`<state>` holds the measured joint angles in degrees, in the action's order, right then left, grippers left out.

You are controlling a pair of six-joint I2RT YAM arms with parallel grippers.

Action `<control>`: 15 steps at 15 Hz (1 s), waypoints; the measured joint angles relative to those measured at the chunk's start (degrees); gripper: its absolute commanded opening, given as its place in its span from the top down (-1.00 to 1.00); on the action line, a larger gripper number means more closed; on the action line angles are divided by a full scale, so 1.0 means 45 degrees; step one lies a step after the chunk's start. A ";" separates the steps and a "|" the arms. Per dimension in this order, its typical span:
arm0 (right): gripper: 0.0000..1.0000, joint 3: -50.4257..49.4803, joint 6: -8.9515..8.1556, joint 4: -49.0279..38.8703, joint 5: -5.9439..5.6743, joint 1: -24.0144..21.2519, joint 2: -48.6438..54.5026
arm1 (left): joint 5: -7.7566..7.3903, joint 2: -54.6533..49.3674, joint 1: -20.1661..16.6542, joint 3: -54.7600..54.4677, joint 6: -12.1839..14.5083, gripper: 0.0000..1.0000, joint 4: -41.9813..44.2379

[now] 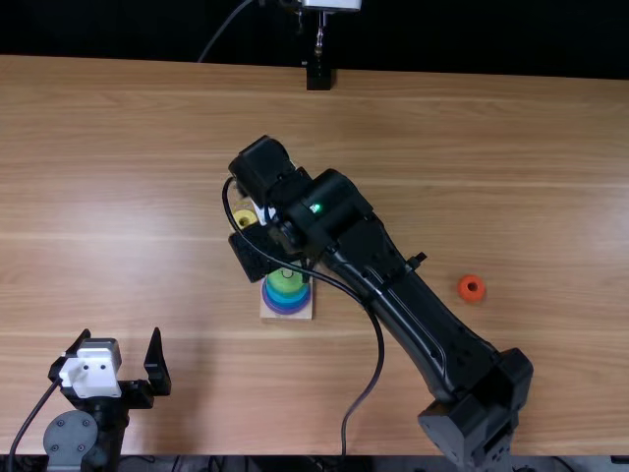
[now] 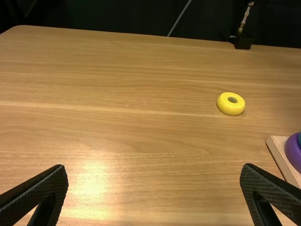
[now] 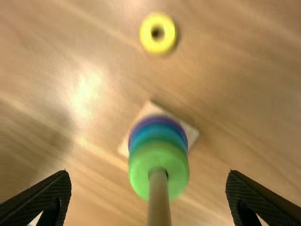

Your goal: Build the Hanoi tower: stack the rings onto the peg from bottom to top in this color order: purple, dark blue, light blue, dark green, light green, yellow, orange.

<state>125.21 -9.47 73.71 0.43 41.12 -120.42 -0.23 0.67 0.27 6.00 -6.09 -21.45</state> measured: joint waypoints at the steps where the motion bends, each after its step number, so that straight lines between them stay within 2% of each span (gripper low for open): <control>1: -1.00 0.0092 -0.0335 -0.0461 0.0000 -0.0092 0.0000 | 0.0005 0.0000 0.0000 0.0000 0.0000 -1.00 -0.0005; 2: -1.00 0.0092 -0.0597 -0.0719 0.0044 -0.0243 0.0000 | 0.0000 0.0000 0.0000 0.0000 0.0000 -1.00 0.0000; 4: -1.00 -0.0622 -0.0792 -0.1132 0.0044 -0.1112 0.0384 | 0.0000 0.0000 0.0000 0.0000 0.0005 -1.00 0.0000; 5: -1.00 -0.1739 -0.0860 -0.1647 0.0039 -0.1768 0.1078 | -0.0005 0.0000 0.0000 0.0000 0.0005 -1.00 0.0000; 10: -1.00 -0.8534 -0.0860 -0.7232 -0.0015 -0.4605 0.6086 | 0.0005 0.0000 0.0000 0.0000 -0.0010 -1.00 0.0000; 12: -1.00 -1.1230 -0.0588 -0.9568 -0.0262 -0.5736 0.7878 | 0.0000 0.0000 0.0000 0.0000 -0.0005 -1.00 0.0000; 15: -1.00 -1.5305 0.0525 -1.2439 -0.0432 -0.6693 1.0914 | 0.0000 0.0005 0.0000 0.0000 0.0005 -1.00 -0.0005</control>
<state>56.34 -7.11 17.74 -1.52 11.00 -71.31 -0.23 0.69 0.27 6.00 -6.07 -21.47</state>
